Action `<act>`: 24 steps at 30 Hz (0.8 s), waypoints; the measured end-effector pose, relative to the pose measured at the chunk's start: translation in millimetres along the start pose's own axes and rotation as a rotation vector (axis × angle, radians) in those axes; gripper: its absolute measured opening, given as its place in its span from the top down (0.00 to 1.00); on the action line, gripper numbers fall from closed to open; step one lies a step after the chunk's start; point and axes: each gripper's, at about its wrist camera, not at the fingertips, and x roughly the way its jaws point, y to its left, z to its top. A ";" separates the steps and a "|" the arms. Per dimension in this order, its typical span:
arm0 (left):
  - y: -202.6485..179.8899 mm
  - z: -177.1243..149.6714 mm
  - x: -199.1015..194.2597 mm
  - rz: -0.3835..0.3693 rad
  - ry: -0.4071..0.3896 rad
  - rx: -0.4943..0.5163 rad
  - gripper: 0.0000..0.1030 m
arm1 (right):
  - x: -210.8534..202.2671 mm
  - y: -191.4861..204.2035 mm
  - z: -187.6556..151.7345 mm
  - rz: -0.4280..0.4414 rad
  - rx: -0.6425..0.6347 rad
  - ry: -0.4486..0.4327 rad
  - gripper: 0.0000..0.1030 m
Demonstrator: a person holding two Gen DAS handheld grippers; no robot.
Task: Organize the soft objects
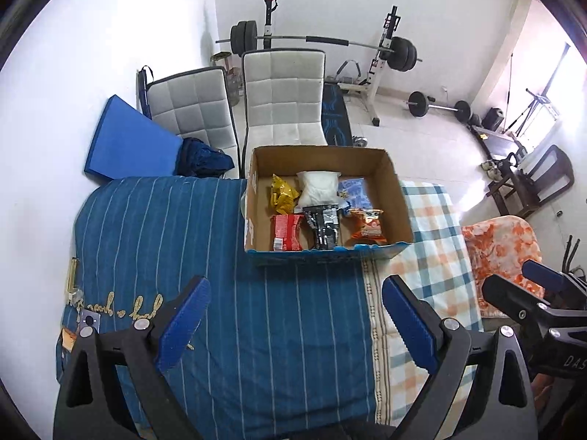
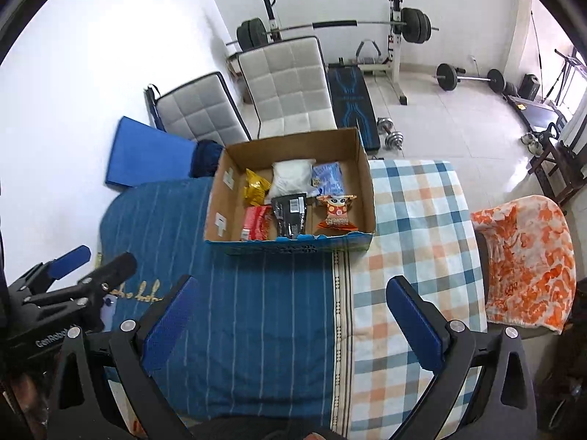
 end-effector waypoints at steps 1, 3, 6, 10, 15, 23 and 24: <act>-0.5 -1.6 -4.9 -0.004 -0.004 0.000 0.07 | -6.2 1.2 -2.5 0.004 -0.002 -0.002 0.00; -0.3 -4.1 -16.0 -0.011 -0.015 -0.005 0.07 | -20.6 3.9 -7.8 0.010 -0.006 -0.006 0.00; -2.2 -7.5 -27.6 -0.019 -0.031 0.001 0.07 | -36.8 8.5 -15.8 0.009 -0.020 -0.008 0.00; 0.5 -9.4 -40.2 -0.030 -0.048 -0.011 0.07 | -53.8 12.5 -21.8 0.016 -0.035 -0.017 0.00; 1.0 -6.3 -49.2 -0.012 -0.086 -0.017 0.07 | -69.9 11.7 -17.7 -0.011 -0.032 -0.061 0.00; -2.2 4.1 -60.9 0.026 -0.153 -0.012 0.07 | -76.1 8.5 -0.6 -0.077 -0.036 -0.122 0.00; -3.3 5.0 -62.4 0.033 -0.162 -0.009 0.07 | -76.4 8.4 0.7 -0.083 -0.037 -0.127 0.00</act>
